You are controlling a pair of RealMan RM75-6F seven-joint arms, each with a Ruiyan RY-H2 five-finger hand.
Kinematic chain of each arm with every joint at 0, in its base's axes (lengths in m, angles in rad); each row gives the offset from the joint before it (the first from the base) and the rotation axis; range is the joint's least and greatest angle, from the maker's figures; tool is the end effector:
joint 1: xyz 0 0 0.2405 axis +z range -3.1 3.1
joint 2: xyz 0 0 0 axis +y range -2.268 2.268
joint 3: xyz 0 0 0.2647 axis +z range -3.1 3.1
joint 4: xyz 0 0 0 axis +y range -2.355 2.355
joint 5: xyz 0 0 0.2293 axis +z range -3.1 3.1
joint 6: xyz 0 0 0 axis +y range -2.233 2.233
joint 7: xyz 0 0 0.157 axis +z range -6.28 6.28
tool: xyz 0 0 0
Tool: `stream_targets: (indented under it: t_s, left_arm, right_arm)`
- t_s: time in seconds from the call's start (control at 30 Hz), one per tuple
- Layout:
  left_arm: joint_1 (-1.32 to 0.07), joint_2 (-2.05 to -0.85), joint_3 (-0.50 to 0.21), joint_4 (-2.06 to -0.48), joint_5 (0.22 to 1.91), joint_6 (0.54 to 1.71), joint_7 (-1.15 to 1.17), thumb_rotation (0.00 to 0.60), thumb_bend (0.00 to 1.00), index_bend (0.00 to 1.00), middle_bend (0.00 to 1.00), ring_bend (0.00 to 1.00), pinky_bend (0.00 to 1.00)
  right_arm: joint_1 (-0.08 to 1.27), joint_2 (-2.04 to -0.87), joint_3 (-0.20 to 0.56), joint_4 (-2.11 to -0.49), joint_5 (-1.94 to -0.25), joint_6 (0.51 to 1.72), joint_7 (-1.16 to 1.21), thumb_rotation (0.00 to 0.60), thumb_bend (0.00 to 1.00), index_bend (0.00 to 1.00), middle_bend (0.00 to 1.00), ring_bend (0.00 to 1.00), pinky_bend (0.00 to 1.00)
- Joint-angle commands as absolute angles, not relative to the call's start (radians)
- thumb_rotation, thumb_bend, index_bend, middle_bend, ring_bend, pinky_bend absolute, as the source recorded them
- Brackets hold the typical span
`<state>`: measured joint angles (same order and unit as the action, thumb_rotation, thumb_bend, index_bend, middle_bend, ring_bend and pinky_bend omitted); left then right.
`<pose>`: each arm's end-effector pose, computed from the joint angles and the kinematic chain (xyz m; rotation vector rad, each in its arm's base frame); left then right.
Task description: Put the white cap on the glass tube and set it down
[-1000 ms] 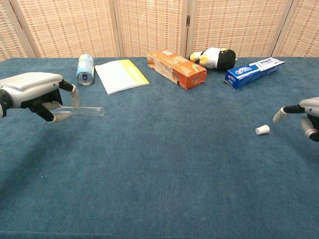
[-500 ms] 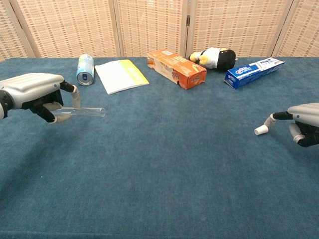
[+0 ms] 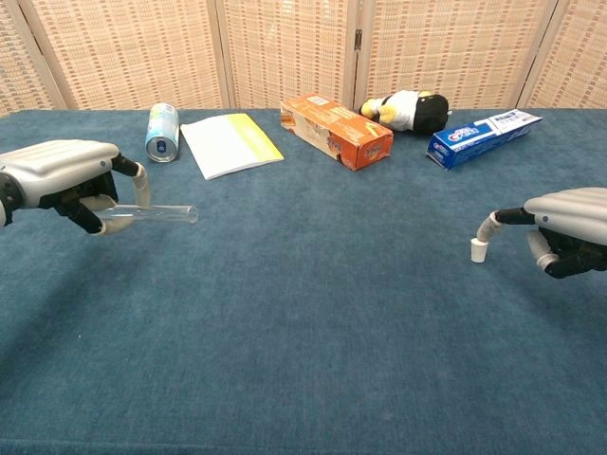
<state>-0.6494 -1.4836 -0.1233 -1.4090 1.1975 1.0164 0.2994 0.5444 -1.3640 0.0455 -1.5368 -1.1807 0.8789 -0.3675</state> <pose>-0.2107 0.3612 -0.0093 -1.8092 -0.8621 -0.8357 -0.2605 -0.3057 -0.0088 1.9324 -0.9874 0.5767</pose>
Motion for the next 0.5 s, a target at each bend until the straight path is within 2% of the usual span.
stream_targets:
  t_s: [0.03,0.1,0.17,0.27,0.33,0.37,0.43,0.47,0.5]
  left_arm:
    - [-0.648,-1.483,-0.123,-1.408,1.198,1.017,0.297,0.6,0.39,0.64,0.96,0.94,1.0]
    - [-0.646,-1.481,-0.124,-1.408,1.201,1.018,0.293,0.6,0.39,0.64,0.96,0.94,1.0]
    - [-0.645,-1.479,-0.124,-1.409,1.203,1.019,0.291,0.6,0.39,0.64,0.96,0.94,1.0]
    - [-0.645,-1.476,-0.125,-1.412,1.203,1.019,0.289,0.6,0.39,0.64,0.96,0.94,1.0]
    - [-0.644,-1.475,-0.125,-1.415,1.204,1.019,0.29,0.6,0.4,0.64,0.96,0.94,1.0]
    - [-0.644,-1.475,-0.124,-1.415,1.204,1.019,0.291,0.6,0.4,0.64,0.96,0.94,1.0]
    - [-0.643,-1.476,-0.124,-1.418,1.205,1.019,0.291,0.6,0.4,0.64,0.96,0.94,1.0]
    - [-0.643,-1.476,-0.124,-1.418,1.205,1.019,0.291,0.6,0.39,0.64,0.96,0.94,1.0]
    - [-0.643,-1.476,-0.124,-1.418,1.205,1.019,0.292,0.6,0.4,0.64,0.96,0.94,1.0]
  right_arm:
    - [0.541,-1.356,0.041,-1.555,-1.19,0.897,-0.378,0.6,1.0,0.21,1.0,1.0,1.0]
    - [0.534,-1.345,0.039,-1.577,-1.204,0.925,-0.388,0.6,1.0,0.21,1.0,1.0,1.0]
    - [0.523,-1.332,0.039,-1.6,-1.222,0.966,-0.4,0.6,0.94,0.21,1.0,1.0,1.0]
    - [0.507,-1.314,0.044,-1.631,-1.24,1.023,-0.417,0.6,0.7,0.21,0.97,1.0,1.0]
    - [0.496,-1.306,0.05,-1.645,-1.246,1.056,-0.422,0.6,0.47,0.21,0.93,0.99,1.0]
    - [0.492,-1.305,0.053,-1.648,-1.249,1.069,-0.419,0.6,0.41,0.21,0.91,0.98,1.0]
    - [0.484,-1.304,0.058,-1.651,-1.253,1.089,-0.411,0.6,0.27,0.21,0.82,0.9,0.98]
    - [0.482,-1.303,0.059,-1.651,-1.254,1.094,-0.408,0.6,0.23,0.21,0.76,0.82,0.93]
    - [0.48,-1.303,0.06,-1.65,-1.256,1.097,-0.404,0.6,0.21,0.21,0.69,0.74,0.84]
